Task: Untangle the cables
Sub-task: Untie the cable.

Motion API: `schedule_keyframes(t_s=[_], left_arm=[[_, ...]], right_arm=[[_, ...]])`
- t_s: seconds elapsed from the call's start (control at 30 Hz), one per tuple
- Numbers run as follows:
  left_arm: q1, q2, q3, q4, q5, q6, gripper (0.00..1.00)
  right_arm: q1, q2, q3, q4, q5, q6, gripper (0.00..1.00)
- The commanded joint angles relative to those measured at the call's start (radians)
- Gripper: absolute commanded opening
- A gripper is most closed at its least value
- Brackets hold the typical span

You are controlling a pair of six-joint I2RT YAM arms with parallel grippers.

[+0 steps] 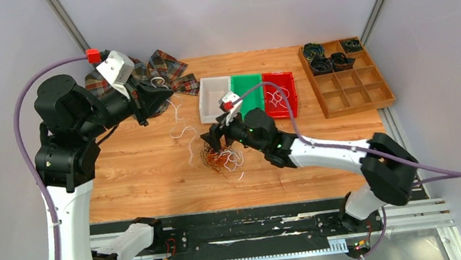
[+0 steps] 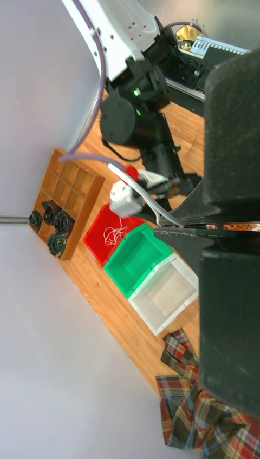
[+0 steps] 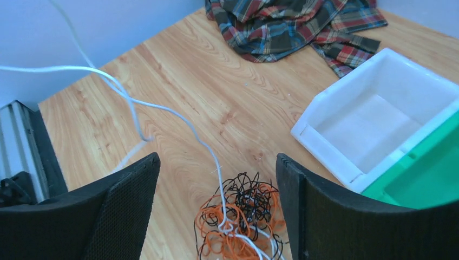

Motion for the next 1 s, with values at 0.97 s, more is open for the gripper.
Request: schedule_keyframes(t_s=[0.97], left_arm=[[0.083, 0.041, 0.269, 0.153, -0.270, -0.103, 0.01]], right_arm=[[-0.011, 0.185, -0.430, 0.213, 0.087, 0.150, 0.63]])
